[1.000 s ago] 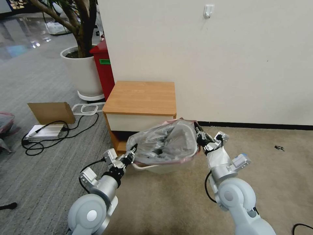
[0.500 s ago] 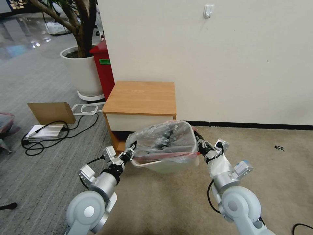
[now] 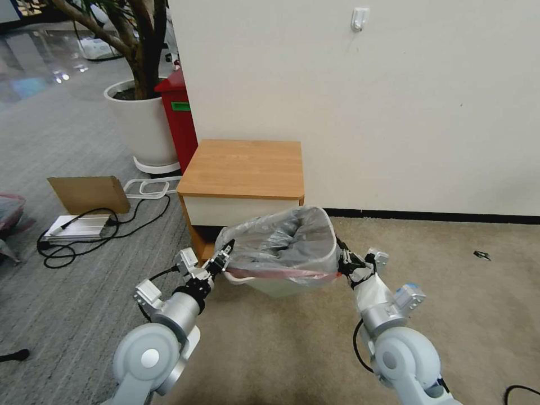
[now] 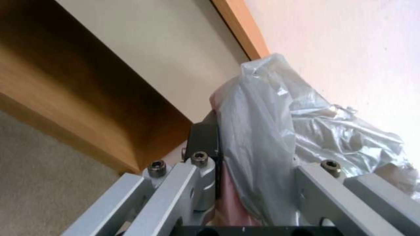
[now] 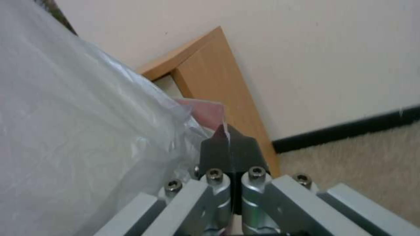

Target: Pick up the garbage bag from the table and place it over the trash can.

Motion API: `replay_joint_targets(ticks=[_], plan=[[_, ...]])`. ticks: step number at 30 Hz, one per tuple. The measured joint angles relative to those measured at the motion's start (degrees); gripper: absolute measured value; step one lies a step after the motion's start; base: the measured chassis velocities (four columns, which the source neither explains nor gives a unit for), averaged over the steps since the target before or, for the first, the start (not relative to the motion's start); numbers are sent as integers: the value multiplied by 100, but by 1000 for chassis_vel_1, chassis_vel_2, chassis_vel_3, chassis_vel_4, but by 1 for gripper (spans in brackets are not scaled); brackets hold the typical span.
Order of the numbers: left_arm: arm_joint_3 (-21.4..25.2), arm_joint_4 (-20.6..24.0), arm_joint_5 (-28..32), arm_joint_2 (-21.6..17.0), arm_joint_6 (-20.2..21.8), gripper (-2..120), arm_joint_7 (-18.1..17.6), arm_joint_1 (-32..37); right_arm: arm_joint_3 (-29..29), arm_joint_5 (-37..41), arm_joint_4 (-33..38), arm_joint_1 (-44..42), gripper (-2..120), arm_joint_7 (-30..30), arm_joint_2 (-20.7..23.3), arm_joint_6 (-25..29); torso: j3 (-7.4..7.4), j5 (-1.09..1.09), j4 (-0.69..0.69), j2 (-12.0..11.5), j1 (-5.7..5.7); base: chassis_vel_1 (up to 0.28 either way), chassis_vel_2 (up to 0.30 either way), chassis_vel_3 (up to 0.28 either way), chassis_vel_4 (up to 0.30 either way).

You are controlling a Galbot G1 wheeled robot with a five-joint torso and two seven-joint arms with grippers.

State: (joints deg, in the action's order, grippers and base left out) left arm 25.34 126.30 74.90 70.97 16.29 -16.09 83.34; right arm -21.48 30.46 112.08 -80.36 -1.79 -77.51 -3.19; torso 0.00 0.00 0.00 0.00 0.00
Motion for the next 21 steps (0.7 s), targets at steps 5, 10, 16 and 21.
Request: replay_joint_targets(ticks=[5, 10, 16, 21], plan=[[43, 25, 70, -7, 7, 11, 86, 51, 15, -582, -445, 316, 0, 169, -5, 319, 0, 0, 0, 0, 0, 0, 0, 0, 0], [45, 49, 76, 4, 0, 11, 132, 79, 52, -807, -519, 439, 0, 231, 26, 389, 0, 0, 1, 0, 0, 0, 0, 0, 0], [66, 37, 250, 18, -18, 11, 131, -26, 147, -977, -445, 162, 0, 232, -43, 370, 0, 1, -1, 0, 0, 0, 0, 0, 0], [128, 58, 473, 21, -7, 13, 130, -41, 162, -1148, -659, 148, 0, 254, -100, 447, 0, 0, 0, 0, 0, 0, 0, 0, 0]])
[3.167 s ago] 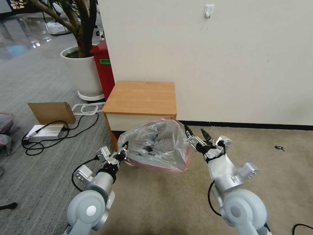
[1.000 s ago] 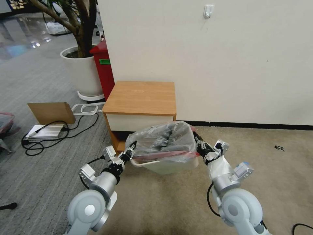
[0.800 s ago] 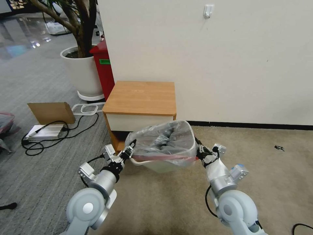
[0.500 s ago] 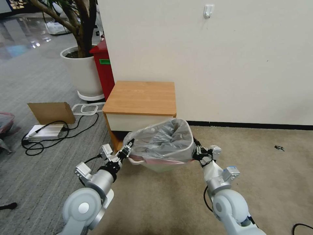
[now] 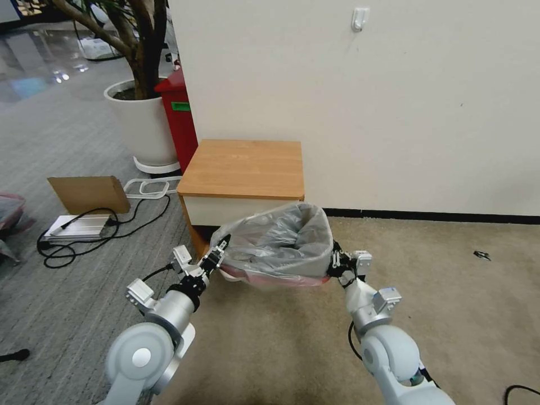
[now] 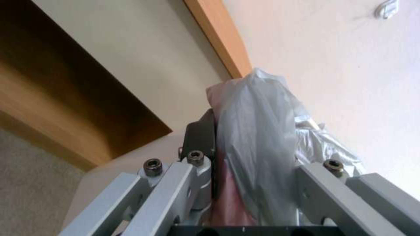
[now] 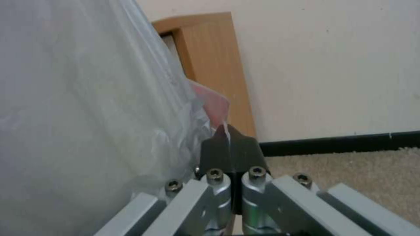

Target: Pick up the garbage bag from the table and place it over the trash can.

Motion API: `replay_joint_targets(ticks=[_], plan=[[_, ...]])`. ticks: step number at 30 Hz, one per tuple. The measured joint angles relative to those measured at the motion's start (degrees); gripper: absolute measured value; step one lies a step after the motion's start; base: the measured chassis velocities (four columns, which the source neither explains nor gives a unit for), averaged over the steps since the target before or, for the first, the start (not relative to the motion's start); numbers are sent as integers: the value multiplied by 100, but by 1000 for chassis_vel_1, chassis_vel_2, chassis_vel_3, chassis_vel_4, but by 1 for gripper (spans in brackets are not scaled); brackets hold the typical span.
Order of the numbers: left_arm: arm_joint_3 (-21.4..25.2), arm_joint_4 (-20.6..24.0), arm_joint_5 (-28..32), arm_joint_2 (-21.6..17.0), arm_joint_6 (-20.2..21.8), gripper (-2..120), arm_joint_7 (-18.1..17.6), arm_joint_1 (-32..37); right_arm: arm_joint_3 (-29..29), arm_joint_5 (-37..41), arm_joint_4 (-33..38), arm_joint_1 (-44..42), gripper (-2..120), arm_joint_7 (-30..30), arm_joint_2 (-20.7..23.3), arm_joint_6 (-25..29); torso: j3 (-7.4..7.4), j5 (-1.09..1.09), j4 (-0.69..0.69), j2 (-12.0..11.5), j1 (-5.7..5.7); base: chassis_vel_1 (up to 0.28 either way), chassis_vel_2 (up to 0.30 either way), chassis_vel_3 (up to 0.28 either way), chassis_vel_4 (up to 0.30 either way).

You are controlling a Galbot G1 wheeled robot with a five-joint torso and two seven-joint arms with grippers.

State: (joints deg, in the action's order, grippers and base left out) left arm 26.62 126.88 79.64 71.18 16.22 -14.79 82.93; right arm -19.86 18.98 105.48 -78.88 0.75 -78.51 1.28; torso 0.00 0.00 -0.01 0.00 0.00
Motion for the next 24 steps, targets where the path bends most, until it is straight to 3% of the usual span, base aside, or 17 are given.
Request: replay_joint_targets(ticks=[8, 15, 24], plan=[[45, 88, 33, 18, 3, 13, 0, 172, 67, -772, -146, 228, 0, -31, -63, 220, 0, -1, 1, 0, 0, 0, 0, 0, 0], [46, 141, 37, 12, 53, 13, 0, 213, 168, -960, -30, 253, 0, -144, -48, 113, 0, 0, 0, 0, 0, 0, 0, 0, 0], [39, 179, 177, 50, 115, 13, 22, 199, -7, -1932, -824, 578, 0, -61, -53, 822, 0, -1, 0, 0, 0, 0, 0, 0, 0]])
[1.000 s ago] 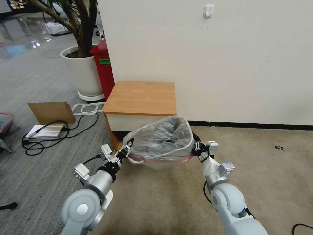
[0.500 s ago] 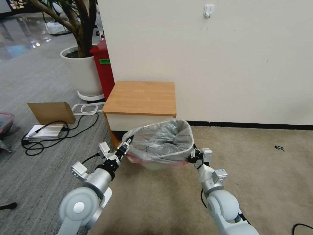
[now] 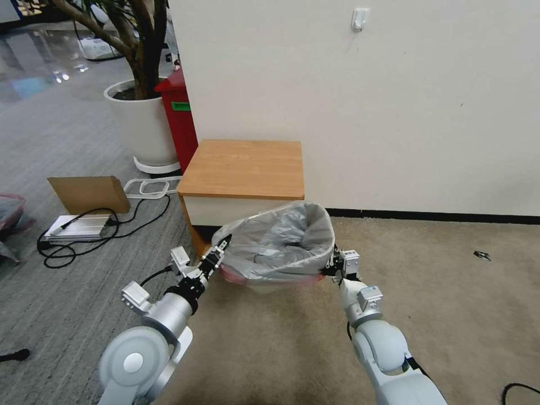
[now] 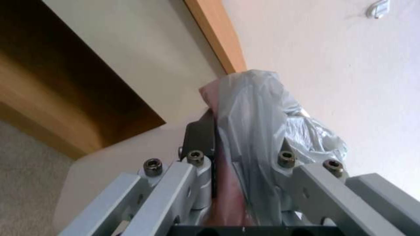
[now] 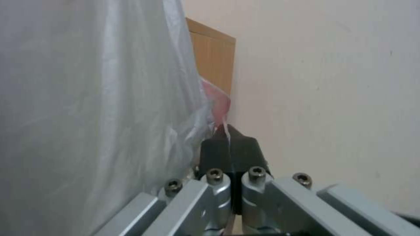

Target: Pick up the garbage bag from the table and place it over the trash can.

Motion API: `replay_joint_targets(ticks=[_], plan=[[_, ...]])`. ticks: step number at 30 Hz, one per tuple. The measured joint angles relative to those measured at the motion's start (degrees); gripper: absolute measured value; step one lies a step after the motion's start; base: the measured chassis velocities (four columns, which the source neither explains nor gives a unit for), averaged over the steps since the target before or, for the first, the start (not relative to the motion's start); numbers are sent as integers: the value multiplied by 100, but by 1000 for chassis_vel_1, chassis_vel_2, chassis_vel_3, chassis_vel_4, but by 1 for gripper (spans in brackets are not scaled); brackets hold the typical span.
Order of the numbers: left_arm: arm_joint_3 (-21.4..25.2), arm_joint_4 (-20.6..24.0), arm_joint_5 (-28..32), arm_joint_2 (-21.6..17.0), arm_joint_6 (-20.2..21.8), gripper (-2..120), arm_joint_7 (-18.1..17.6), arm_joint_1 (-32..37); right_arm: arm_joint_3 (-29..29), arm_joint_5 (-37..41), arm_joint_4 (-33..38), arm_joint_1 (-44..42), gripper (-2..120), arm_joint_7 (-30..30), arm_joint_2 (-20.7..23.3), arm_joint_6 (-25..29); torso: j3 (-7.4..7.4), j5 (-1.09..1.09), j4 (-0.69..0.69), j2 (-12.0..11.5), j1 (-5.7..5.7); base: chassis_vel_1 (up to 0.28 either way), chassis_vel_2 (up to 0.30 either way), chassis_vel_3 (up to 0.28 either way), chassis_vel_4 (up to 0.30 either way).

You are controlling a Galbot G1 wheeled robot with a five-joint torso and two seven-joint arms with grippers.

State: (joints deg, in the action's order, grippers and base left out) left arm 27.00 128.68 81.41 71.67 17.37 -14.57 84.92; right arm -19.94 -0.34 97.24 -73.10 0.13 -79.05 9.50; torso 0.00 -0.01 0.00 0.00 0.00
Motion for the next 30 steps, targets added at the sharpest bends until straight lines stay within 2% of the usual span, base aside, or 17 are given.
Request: replay_joint_targets(ticks=[10, 13, 15, 20, 28, 30], plan=[[38, 0, 158, -8, 37, 13, 15, -11, -41, -295, -417, 311, 0, 38, -6, 227, 0, 0, 0, 0, 0, 0, 0, 0, 0], [74, -9, 162, -11, 31, 13, 18, -15, -9, -194, -243, 249, 0, 33, 23, 137, 0, 0, 1, 0, 0, 0, 0, 0, 0], [95, -62, 162, -11, 13, 13, 20, -25, 81, 111, 141, 39, 0, 13, 47, -176, 0, 2, 0, 0, 0, 0, 0, 0, 0], [89, -84, 161, 14, 12, 13, 20, -40, 124, 182, 271, -113, 0, 2, 18, -341, 0, 1, 0, 0, 0, 0, 0, 0, 0], [65, -36, 214, 7, 22, 13, 20, -49, 29, -606, -174, 28, 0, -116, -68, 1, 0, 1, 0, 0, 0, 0, 0, 0, 0], [82, -7, 281, 2, 33, 13, 20, -38, -32, -1106, -280, 104, 0, -206, -95, 187, 0, 0, 0, 0, 0, 0, 0, 0, 0]])
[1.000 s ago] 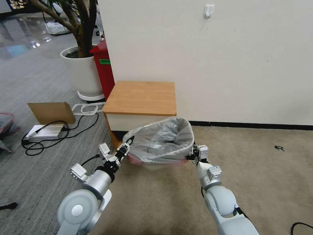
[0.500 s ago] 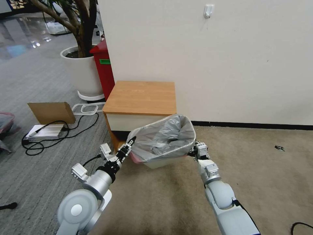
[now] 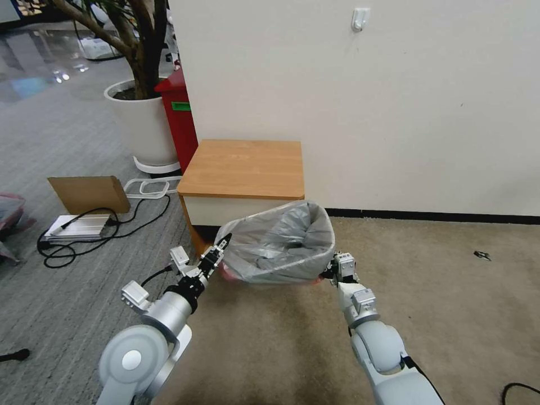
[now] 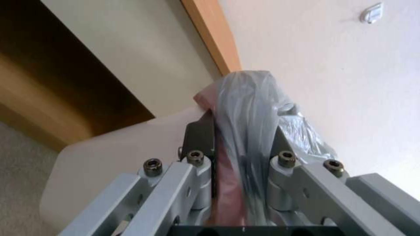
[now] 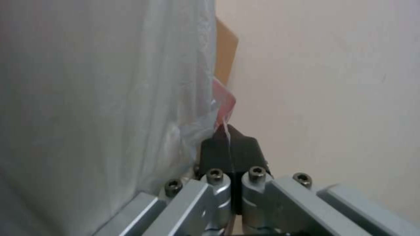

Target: Pick up the garbage bag from the table and place it over the trash can.

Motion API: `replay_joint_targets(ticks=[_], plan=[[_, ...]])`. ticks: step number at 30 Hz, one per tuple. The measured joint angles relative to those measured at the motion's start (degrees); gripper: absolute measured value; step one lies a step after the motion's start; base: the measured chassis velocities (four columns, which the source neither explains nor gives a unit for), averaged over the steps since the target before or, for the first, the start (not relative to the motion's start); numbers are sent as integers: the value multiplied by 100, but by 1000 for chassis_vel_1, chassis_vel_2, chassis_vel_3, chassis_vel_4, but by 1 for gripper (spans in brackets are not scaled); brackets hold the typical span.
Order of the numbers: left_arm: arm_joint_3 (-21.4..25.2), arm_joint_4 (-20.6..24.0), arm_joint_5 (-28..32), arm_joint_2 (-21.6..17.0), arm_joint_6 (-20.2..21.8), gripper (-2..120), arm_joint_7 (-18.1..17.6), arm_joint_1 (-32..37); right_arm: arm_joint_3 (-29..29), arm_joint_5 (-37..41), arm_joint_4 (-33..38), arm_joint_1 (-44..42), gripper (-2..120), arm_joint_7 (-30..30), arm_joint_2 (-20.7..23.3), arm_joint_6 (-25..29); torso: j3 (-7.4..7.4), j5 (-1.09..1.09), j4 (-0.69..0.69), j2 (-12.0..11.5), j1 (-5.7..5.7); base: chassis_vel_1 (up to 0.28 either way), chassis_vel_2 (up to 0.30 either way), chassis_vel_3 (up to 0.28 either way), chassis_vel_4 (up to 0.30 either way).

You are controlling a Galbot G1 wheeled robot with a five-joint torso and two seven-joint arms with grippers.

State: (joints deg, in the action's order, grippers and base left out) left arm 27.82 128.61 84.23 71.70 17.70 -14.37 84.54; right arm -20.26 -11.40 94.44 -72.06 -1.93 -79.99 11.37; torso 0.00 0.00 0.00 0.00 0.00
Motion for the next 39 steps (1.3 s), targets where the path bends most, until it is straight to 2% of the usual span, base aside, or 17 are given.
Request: replay_joint_targets(ticks=[4, 7, 11, 12, 14, 16, 19, 22, 24, 26, 29, 30, 33, 35, 36, 38, 39], plan=[[10, 23, 24, 0, 24, 13, 0, 39, -79, -378, -36, 64, 0, -65, -4, 173, 0, 0, 0, 0, 0, 0, 0, 0, 0], [20, 25, 24, -1, 37, 13, 0, 63, -78, -279, 42, 47, 0, -82, 21, 124, 0, 0, 0, 0, 0, 0, 0, 0, 0], [39, 29, -104, -37, 54, 13, 29, 80, 21, 790, 462, -215, 0, -83, 156, -292, 0, 1, 0, 0, 0, 0, 0, 0, 0], [39, 29, -104, -37, 54, 13, 29, 80, 21, 790, 462, -215, 0, -83, 156, -292, 0, 1, 0, 0, 0, 0, 0, 0, 0], [69, -9, -246, -80, 41, 13, 74, 69, 43, 1412, 751, -423, 10, -84, 247, -436, 0, 0, 0, 0, 0, 0, 0, 0, 0], [76, -23, -268, -91, 38, 13, 79, 60, 43, 1528, 825, -470, 12, -79, 270, -462, 0, 1, 0, 0, 0, 0, 0, 0, 0], [140, -110, -293, -110, 37, 12, 86, 7, 14, 2162, 1166, -674, 26, -42, 383, -584, 0, 1, 0, 0, 0, 0, 0, 0, 0], [175, -137, -289, -109, 36, 12, 87, -10, -20, 2458, 1267, -743, 34, 0, 427, -633, 0, 1, 0, 0, 0, 0, 0, 0, 0], [227, -165, -265, -107, 30, 11, 87, -30, -76, 2931, 1354, -831, 45, 75, 471, -662, 0, 1, 0, 0, 0, 0, 0, 0, 0], [238, -173, -257, -107, 30, 11, 87, -36, -87, 3059, 1365, -859, 46, 101, 477, -671, 0, 1, 0, 0, 0, 0, 0, 0, 0], [254, -180, -252, -112, 27, 11, 79, -36, -123, 3766, 1445, -1002, 64, 231, 482, -736, 0, 0, 0, 0, 0, 0, 0, 0, 0], [254, -180, -252, -112, 27, 11, 79, -36, -123, 3766, 1445, -1002, 64, 231, 482, -736, 0, 0, 0, 0, 0, 0, 0, 0, 0], [260, -180, -269, -141, 27, 11, 62, -20, -162, 4212, 1563, -1122, 76, 271, 476, -788, 0, 0, 0, 0, 0, 0, 0, 0, 0], [261, -179, -284, -156, 28, 11, 56, -19, -173, 4271, 1599, -1150, 80, 274, 475, -794, 0, 0, 0, 0, 0, 0, 0, 0, 0], [260, -180, -370, -219, 35, 11, 49, -18, -247, 4395, 1741, -1255, 88, 278, 474, -799, 0, 0, 0, 0, 0, 0, 0, 0, 0], [262, -187, -421, -299, 37, 11, 50, -20, -346, 4475, 1942, -1370, 95, 278, 496, -800, 0, 0, 0, 0, 0, 0, 0, 0, 0], [262, -187, -421, -299, 37, 11, 50, -20, -346, 4475, 1942, -1370, 95, 278, 496, -800, 0, 0, 0, 0, 0, 0, 0, 0, 0]])
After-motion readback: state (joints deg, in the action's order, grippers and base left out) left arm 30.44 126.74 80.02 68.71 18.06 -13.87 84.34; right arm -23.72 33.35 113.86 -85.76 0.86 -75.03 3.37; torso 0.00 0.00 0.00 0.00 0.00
